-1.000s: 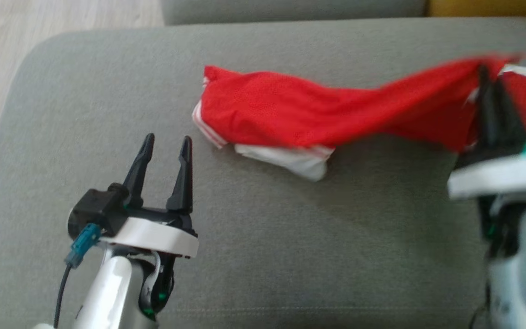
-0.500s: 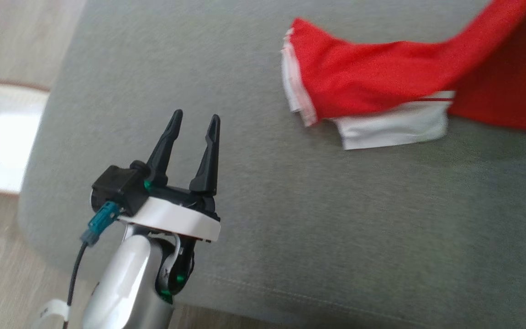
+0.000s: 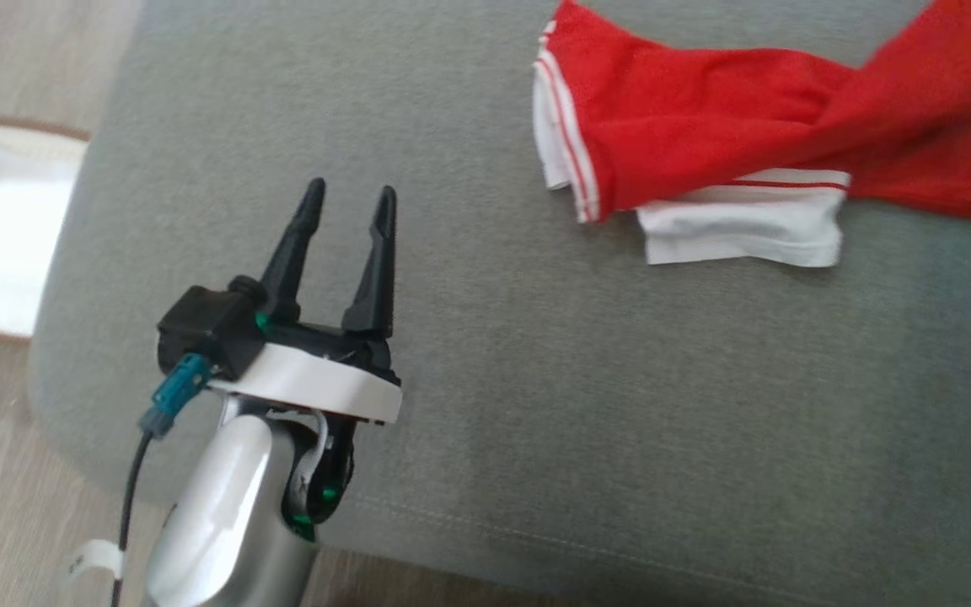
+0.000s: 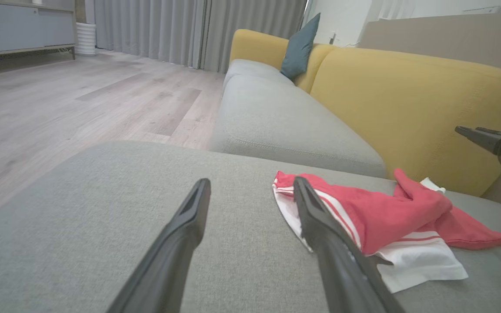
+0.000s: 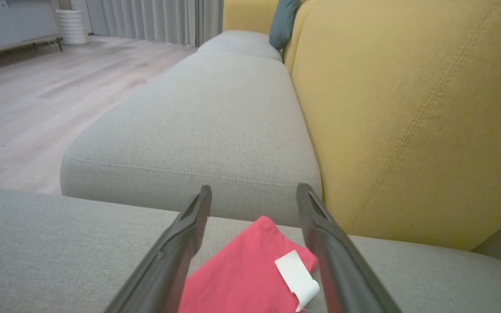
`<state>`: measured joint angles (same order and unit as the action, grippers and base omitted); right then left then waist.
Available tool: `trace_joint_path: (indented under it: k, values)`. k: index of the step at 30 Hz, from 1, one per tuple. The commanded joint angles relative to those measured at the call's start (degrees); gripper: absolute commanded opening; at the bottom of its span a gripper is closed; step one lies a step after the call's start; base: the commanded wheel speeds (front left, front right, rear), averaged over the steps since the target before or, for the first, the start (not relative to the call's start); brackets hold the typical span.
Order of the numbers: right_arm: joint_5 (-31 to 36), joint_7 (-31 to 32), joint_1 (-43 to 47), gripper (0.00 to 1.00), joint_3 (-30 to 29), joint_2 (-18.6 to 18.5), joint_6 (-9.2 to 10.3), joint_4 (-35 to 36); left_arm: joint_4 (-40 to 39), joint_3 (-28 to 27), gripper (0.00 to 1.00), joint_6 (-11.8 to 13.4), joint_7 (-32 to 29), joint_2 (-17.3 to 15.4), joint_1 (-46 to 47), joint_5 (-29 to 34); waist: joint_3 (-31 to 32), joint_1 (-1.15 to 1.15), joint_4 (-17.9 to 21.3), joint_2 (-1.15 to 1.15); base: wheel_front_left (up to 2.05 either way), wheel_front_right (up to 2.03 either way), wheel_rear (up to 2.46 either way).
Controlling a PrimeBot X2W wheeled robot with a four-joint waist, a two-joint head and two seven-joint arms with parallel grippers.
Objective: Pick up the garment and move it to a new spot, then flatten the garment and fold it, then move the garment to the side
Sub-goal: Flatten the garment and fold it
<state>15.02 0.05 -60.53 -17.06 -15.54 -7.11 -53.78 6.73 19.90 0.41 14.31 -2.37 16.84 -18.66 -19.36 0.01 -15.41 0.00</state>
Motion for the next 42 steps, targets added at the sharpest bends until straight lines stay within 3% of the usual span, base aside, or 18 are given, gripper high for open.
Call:
trace_joint_path:
  k: [1,11,16,20,26,31,36,42]
  values:
    - [-1.01,-2.24,-2.45,1.0,1.38,1.26,-0.37,0.93,-1.97,-2.42,1.0,-0.31,0.69,-0.51,2.31,0.64,1.14,-0.01,2.07,0.0,0.0,0.0,0.0]
    - [-11.03,-12.15,3.23,1.0,8.63,6.85,-0.37,2.15,-2.15,-4.8,1.0,-0.77,0.69,-0.51,0.9,2.38,6.02,-0.01,8.67,0.0,0.0,0.0,0.0]
    - [-17.76,-13.91,12.35,1.0,13.17,9.19,-0.37,10.81,-2.36,-5.63,1.0,-0.6,0.69,-0.51,-1.07,2.95,8.49,-0.01,11.45,0.0,0.0,0.0,0.0]
    - [-22.27,-13.98,25.05,1.0,15.04,11.1,-0.37,23.18,-2.56,-6.16,1.0,-0.65,0.69,-0.51,-2.52,3.33,10.07,-0.01,12.94,0.0,0.0,0.0,0.0]
    - [-24.67,-11.11,38.91,1.0,15.65,12.51,-0.37,35.24,-2.82,-6.22,1.0,-0.82,0.69,-0.51,-3.6,3.45,10.55,-0.01,13.39,0.0,0.0,0.0,0.0]
    - [-26.89,-9.31,44.45,1.0,16.84,12.63,-0.37,40.34,-2.9,-5.75,1.0,-0.9,0.69,-0.51,-3.78,3.25,10.1,-0.01,12.88,0.0,0.0,0.0,0.0]
    - [-28.18,-7.19,45.6,1.0,18.4,12.65,-0.37,42.24,-2.89,-5.55,1.0,-1.03,0.69,-0.51,-3.22,3.18,9.04,-0.01,11.7,0.0,0.0,0.0,0.0]
    - [-30.38,-2.96,44.69,1.0,22.33,12.65,-0.37,38.06,-2.79,-4.41,1.0,-0.99,0.69,-0.51,-2.26,2.72,6.5,-0.01,8.75,0.0,0.0,0.0,0.0]
